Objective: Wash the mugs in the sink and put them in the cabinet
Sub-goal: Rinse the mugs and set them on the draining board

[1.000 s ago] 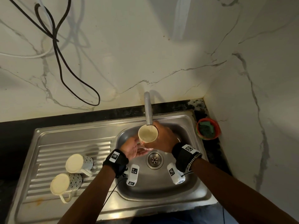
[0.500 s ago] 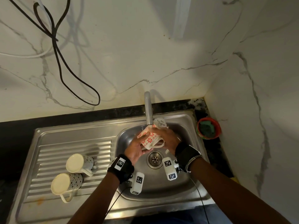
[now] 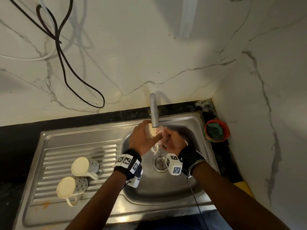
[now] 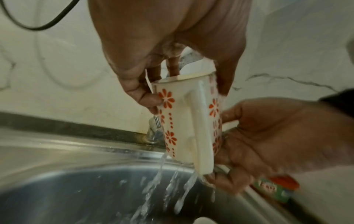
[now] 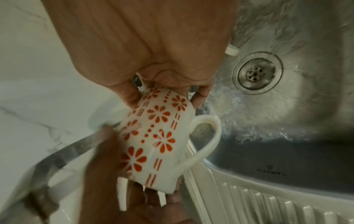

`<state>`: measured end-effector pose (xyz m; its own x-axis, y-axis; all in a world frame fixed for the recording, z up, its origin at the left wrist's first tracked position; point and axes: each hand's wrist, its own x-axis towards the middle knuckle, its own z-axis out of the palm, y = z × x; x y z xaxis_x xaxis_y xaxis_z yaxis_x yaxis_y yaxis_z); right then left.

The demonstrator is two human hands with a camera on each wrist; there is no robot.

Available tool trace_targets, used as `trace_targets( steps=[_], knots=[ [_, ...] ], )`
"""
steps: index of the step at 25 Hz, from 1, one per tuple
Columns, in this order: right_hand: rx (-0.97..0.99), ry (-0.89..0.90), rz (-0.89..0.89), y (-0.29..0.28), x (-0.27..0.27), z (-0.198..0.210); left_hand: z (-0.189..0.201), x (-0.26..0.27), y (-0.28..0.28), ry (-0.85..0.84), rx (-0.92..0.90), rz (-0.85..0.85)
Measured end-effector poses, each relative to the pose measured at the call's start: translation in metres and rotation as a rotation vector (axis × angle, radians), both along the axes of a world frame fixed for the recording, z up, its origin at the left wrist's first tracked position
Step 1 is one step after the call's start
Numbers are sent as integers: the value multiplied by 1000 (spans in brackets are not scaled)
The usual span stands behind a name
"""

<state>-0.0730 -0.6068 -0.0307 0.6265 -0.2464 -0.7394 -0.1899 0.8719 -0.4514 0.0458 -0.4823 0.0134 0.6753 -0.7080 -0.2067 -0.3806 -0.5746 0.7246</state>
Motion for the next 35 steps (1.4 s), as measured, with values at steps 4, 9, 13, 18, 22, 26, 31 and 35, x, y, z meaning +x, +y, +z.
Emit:
trace_targets(
  steps=[4, 9, 13, 18, 22, 26, 31, 35],
  knots=[
    [135, 59, -121, -8, -14, -12, 12, -12, -5, 329, -99, -13],
    [96, 108, -96, -2, -20, -14, 7, -25, -14, 524, -128, 44],
    [18, 208, -37, -7, -18, -2, 13, -30, -16, 415, -44, -49],
    [-48, 204, 22, -1, -6, 3, 5, -8, -15, 535, -106, 107],
    [-46, 274, 38, -17, 1, -32, 5, -11, -8, 620, -151, 146],
    [-59, 124, 6, -8, 8, 20, 6, -14, -8, 702, -207, 156],
    [-217, 86, 13, -11, 19, 35, -2, -11, -2, 601, -235, 139],
    [-252, 17, 86, -12, 19, 43, 6, 7, -2, 576, -125, 81]
  ],
)
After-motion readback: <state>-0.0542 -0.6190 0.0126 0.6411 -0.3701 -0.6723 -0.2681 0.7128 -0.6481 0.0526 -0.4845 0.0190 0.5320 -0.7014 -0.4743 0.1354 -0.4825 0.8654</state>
